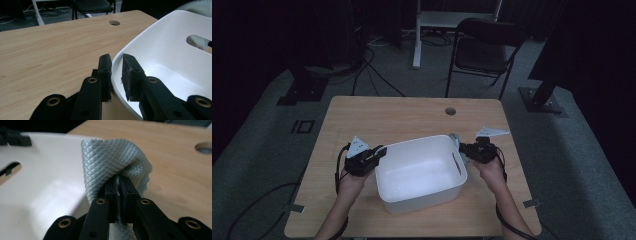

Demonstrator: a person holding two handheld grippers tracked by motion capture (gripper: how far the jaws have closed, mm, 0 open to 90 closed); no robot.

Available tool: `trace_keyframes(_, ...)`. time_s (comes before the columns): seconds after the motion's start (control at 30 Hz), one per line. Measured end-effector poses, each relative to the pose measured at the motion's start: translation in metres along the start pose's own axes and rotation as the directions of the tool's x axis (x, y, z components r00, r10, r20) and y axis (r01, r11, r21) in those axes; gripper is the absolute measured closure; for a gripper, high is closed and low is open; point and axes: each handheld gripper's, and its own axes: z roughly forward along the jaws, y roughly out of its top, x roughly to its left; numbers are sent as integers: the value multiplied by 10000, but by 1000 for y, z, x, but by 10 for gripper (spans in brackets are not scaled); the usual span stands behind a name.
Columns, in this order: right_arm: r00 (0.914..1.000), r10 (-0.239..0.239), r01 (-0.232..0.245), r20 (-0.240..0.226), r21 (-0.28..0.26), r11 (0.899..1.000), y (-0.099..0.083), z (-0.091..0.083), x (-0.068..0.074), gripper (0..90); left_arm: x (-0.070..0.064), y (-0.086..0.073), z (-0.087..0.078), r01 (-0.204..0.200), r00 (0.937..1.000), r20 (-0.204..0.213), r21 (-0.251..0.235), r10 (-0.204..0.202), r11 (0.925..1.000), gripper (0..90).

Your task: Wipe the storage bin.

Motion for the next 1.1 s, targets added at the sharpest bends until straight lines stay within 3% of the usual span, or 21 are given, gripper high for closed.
trace_keyframes(0.1, 10000, -40, 41, 50, -358, 9994, 11, -6, 2, 861, 0, 0, 0, -32, 10000, -13, 18, 32, 10000, 782)
trace_keyframes(0.23, 10000, 2, 0, 56, -289, 9996, 11, -2, 0, 862, -1, 0, 0, -11, 10000, -63, 14, 11, 10000, 783)
trace_keyframes(0.47, 9999, 21, -27, 137, 417, 9991, 4, 10, -5, 860, -1, 0, 0, -23, 10000, -36, -1, 23, 10000, 782)
trace_keyframes(0.67, 9999, -71, 73, 128, -217, 9997, 19, 2, -3, 860, -1, 0, 1, -19, 10000, -29, 1, 19, 10000, 782)
trace_keyframes(0.9, 9998, 161, -161, -64, 3, 9999, 15, 11, -8, 862, -2, 0, 1, 11, 9999, -109, -34, -12, 10000, 783)
trace_keyframes(1.0, 9996, -17, 5, 265, 480, 9988, 11, 20, -7, 862, -2, 0, 1, 26, 9999, -117, -51, -26, 10000, 782)
trace_keyframes(1.1, 9998, 171, -175, 85, 512, 9985, 7, 23, -12, 862, -2, 0, 1, 32, 9999, -97, -64, -33, 10000, 782)
